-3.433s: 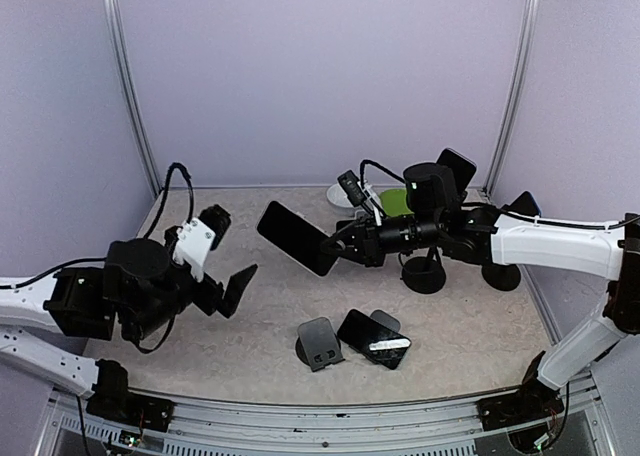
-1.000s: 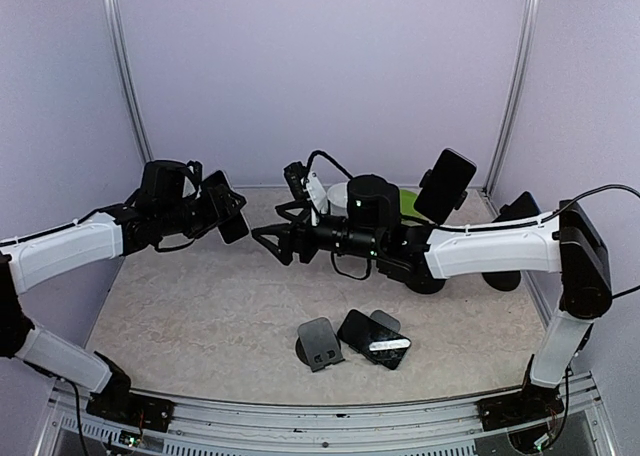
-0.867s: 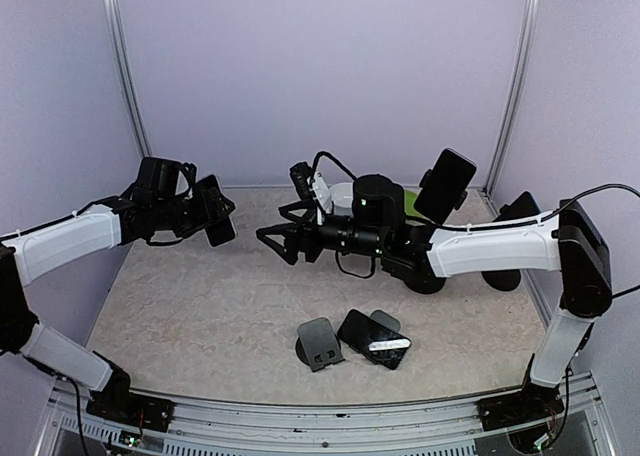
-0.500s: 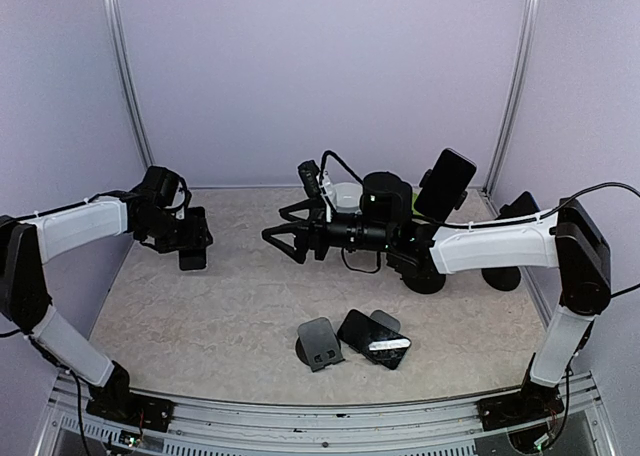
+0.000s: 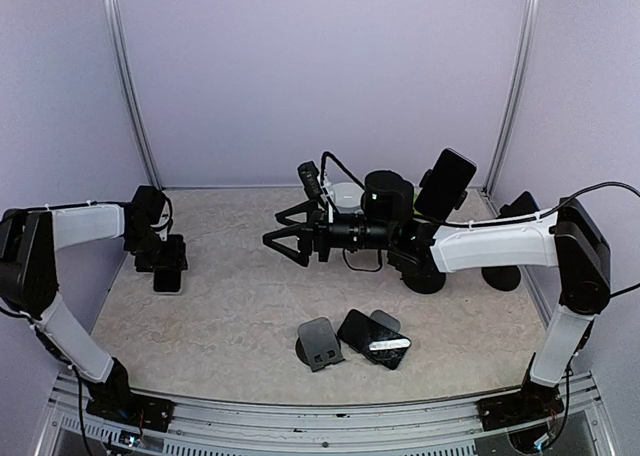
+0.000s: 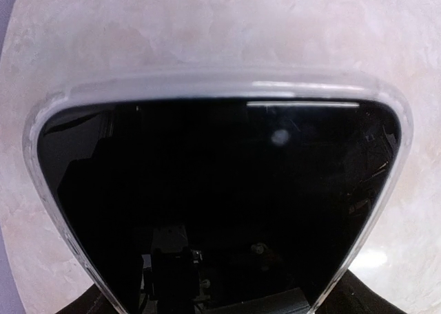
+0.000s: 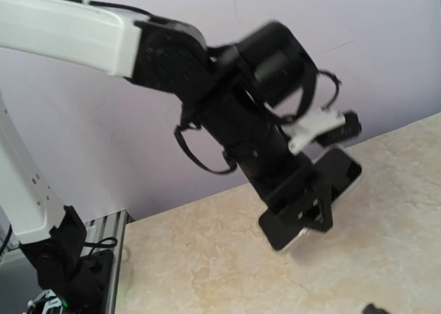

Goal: Remove the phone from the phone stand

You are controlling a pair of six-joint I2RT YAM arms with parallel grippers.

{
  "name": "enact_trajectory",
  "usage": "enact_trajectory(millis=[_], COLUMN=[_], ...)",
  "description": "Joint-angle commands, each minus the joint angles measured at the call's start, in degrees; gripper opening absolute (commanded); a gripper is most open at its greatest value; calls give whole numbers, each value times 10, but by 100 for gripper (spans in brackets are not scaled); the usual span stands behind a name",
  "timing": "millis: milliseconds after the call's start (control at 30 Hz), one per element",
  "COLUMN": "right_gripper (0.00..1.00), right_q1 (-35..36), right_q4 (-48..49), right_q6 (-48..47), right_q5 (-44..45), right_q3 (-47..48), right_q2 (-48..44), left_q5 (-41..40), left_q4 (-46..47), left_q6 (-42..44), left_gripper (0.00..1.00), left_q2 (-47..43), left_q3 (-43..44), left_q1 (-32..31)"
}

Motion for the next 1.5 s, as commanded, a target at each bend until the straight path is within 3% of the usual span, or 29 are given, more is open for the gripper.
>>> enact_trajectory(millis=[0, 167, 400, 800, 1000, 1467], right_gripper=[89, 89, 89, 89, 90, 83], right_q1=[-8, -11, -13, -23, -37, -69], right_q4=[7, 7, 7, -34, -121, -426], right_q6=[3, 8, 10, -6, -58, -271], right_q5=[-15, -21, -23, -32, -47, -106], right_q3=[2, 4, 5, 4, 8, 40], right_q2=[6, 10, 12, 8, -1, 13], left_q5=[-17, -14, -19, -25, -29, -26], left_q4=[9, 11, 19, 22, 24, 35], left_q6=[11, 15, 20, 20, 18, 25], left_gripper=[47, 47, 56, 88, 99, 99], left_q2=[19, 47, 78, 86, 80, 13], left_q3=[-11, -15, -14, -13, -17, -11], left_q1=[-2, -4, -5, -10, -15, -59])
